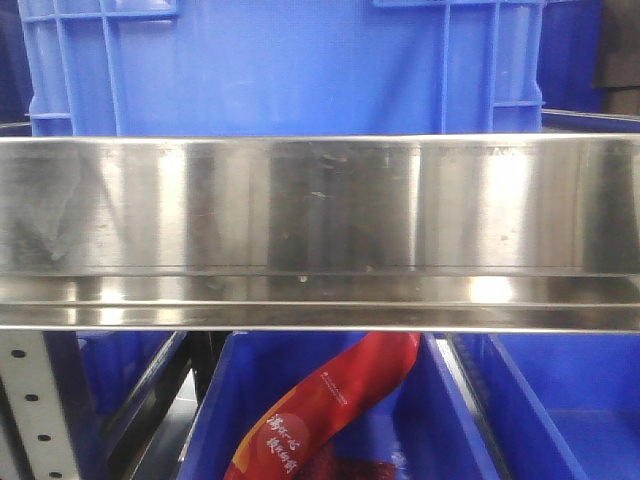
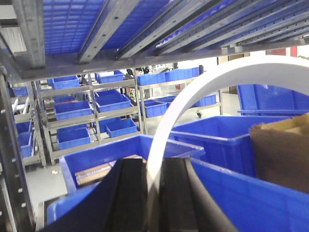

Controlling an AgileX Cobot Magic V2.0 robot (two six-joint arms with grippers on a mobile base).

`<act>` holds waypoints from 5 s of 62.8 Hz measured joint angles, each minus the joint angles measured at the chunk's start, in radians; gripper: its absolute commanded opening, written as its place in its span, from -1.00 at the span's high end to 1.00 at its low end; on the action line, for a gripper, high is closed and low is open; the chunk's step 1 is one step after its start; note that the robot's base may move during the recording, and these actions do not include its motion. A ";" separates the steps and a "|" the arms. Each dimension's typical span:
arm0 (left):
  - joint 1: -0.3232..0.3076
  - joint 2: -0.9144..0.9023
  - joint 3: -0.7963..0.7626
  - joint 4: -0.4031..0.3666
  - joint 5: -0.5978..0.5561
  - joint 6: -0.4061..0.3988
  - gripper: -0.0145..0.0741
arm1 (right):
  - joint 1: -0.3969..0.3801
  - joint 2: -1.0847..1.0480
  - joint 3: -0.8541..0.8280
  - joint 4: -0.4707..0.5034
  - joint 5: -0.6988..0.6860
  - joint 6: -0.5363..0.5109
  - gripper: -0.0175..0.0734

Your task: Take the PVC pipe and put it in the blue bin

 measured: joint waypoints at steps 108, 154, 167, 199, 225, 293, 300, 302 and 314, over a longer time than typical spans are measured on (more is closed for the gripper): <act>0.062 0.304 -0.153 0.027 -0.129 0.000 0.48 | 0.060 0.425 -0.230 0.018 -0.095 -0.103 0.98; 0.080 0.304 -0.153 0.027 -0.112 0.000 0.38 | 0.060 0.455 -0.276 0.070 -0.057 -0.123 0.35; 0.080 0.304 -0.153 0.027 -0.112 0.000 0.38 | 0.060 0.442 -0.289 0.070 -0.027 -0.210 0.67; 0.080 0.188 -0.155 0.041 0.014 0.000 0.85 | 0.060 0.355 -0.289 0.031 -0.033 -0.218 0.99; 0.078 0.086 -0.155 0.041 0.181 0.000 0.92 | 0.060 0.313 -0.289 0.019 -0.025 -0.218 0.97; 0.078 -0.371 0.084 0.005 0.320 0.000 0.92 | 0.060 -0.262 0.113 -0.051 -0.333 -0.205 0.97; 0.078 -0.405 0.112 0.005 0.328 0.000 0.92 | 0.060 -0.303 0.164 -0.051 -0.365 -0.205 0.97; 0.078 -0.416 0.123 0.005 0.329 0.000 0.92 | 0.060 -0.315 0.179 -0.051 -0.378 -0.205 0.97; 0.078 -0.481 0.190 0.005 0.343 0.000 0.92 | 0.060 -0.356 0.259 -0.051 -0.408 -0.205 0.97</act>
